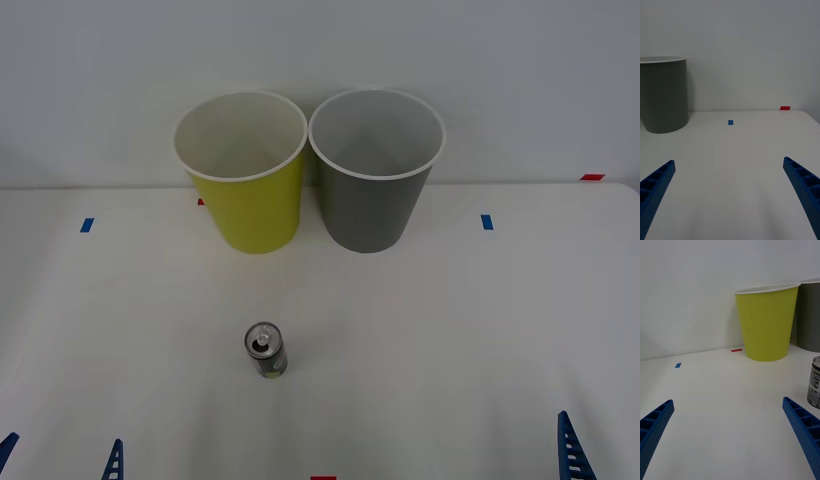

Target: Put cans in the gray bin and PET bottles in the light green bin.

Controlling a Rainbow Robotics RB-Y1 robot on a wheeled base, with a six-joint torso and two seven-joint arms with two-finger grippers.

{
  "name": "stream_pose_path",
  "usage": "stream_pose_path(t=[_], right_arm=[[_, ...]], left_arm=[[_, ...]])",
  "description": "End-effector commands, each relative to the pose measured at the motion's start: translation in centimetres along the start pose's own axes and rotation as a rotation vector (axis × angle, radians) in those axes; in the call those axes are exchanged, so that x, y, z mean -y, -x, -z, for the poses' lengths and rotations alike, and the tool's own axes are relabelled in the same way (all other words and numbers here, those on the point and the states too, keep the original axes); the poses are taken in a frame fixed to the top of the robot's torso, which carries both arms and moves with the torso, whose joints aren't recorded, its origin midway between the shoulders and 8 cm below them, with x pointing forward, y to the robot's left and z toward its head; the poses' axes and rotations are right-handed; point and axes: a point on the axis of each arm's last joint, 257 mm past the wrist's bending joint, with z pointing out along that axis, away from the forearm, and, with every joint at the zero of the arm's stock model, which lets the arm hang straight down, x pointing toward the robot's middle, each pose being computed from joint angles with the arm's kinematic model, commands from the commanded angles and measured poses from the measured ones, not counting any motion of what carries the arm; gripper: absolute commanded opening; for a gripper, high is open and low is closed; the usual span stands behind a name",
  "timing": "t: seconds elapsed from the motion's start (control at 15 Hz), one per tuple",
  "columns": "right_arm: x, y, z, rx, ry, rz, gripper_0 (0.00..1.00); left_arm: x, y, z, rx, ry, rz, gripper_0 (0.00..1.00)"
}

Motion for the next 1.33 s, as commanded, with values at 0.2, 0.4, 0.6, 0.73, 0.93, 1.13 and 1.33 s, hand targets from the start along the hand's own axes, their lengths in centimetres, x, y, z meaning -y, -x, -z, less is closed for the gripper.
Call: stream_pose_path(t=[0.2,0.4,0.6,0.73,0.93,1.13,1.33], right_arm=[[0.0,0.0,0.0,0.0,0.0,0.0,1.0],[0.0,0.0,0.0,0.0,0.0,0.0,1.0],[0.0,0.0,0.0,0.0,0.0,0.0,1.0],[0.0,0.0,0.0,0.0,0.0,0.0,1.0],[0.0,0.0,0.0,0.0,0.0,0.0,1.0],[0.0,0.0,0.0,0.0,0.0,0.0,1.0],[0.0,0.0,0.0,0.0,0.0,0.0,1.0]], left_arm=[[0.0,0.0,0.0,0.0,0.0,0.0,1.0],[0.0,0.0,0.0,0.0,0.0,0.0,1.0],[0.0,0.0,0.0,0.0,0.0,0.0,1.0],[0.0,0.0,0.0,0.0,0.0,0.0,1.0],[0.0,0.0,0.0,0.0,0.0,0.0,1.0],[0.0,0.0,0.0,0.0,0.0,0.0,1.0],[0.0,0.0,0.0,0.0,0.0,0.0,1.0]])
